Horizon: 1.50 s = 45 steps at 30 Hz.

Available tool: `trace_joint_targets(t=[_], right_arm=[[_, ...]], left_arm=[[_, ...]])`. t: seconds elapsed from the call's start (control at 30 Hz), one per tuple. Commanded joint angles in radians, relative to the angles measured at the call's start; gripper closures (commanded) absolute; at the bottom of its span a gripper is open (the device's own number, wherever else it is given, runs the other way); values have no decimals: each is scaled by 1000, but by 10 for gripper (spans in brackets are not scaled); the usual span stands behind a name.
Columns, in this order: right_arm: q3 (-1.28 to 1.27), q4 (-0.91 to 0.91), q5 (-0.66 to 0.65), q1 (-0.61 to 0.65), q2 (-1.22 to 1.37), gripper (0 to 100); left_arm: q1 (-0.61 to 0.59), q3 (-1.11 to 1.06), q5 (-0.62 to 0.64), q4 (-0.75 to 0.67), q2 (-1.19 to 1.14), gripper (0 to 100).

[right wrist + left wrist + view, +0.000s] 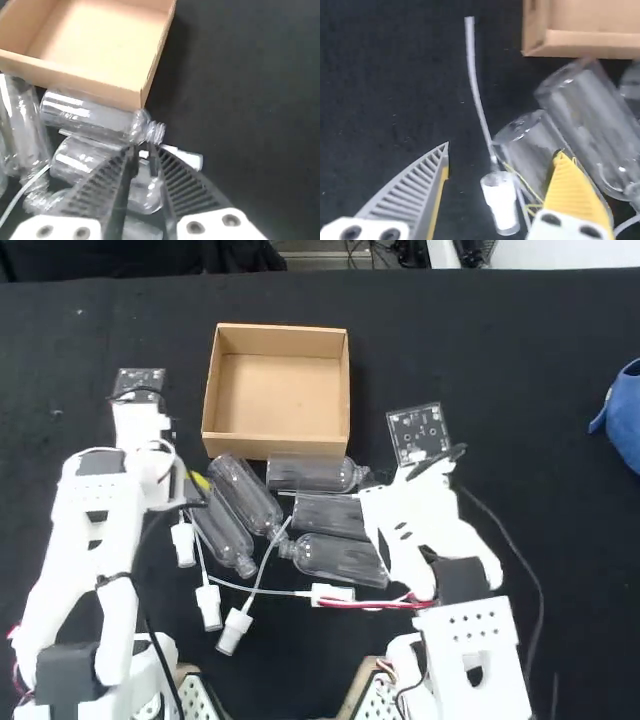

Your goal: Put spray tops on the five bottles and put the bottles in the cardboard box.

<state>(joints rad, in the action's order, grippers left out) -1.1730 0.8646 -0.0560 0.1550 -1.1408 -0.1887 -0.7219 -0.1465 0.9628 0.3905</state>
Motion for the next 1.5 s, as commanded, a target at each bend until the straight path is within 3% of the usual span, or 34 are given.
trace_joint_targets(t=[0.0, 0.2, 0.43, 0.63, 0.83, 1.0, 1.33, 1.47], right_arm=[[-13, -57, 11, 17, 4, 972], [-19, -57, 11, 17, 4, 972], [-21, -55, 11, 17, 4, 972], [-21, -55, 11, 17, 4, 972], [-35, -57, 9, 17, 4, 972], [-36, -57, 9, 17, 4, 972], [-36, -57, 5, 17, 4, 972], [-36, -57, 5, 17, 4, 972]], left_arm=[[-77, 47, -81, -12, -3, 792], [-128, 47, -192, 9, -3, 793], [-139, 125, -187, 49, 3, 794], [-27, 265, -55, 192, -9, 794], [68, 162, -44, 83, -68, 794], [39, 113, -43, -21, -141, 794], [-119, 122, -55, -21, -222, 794], [-191, 124, -158, -21, -222, 794]])
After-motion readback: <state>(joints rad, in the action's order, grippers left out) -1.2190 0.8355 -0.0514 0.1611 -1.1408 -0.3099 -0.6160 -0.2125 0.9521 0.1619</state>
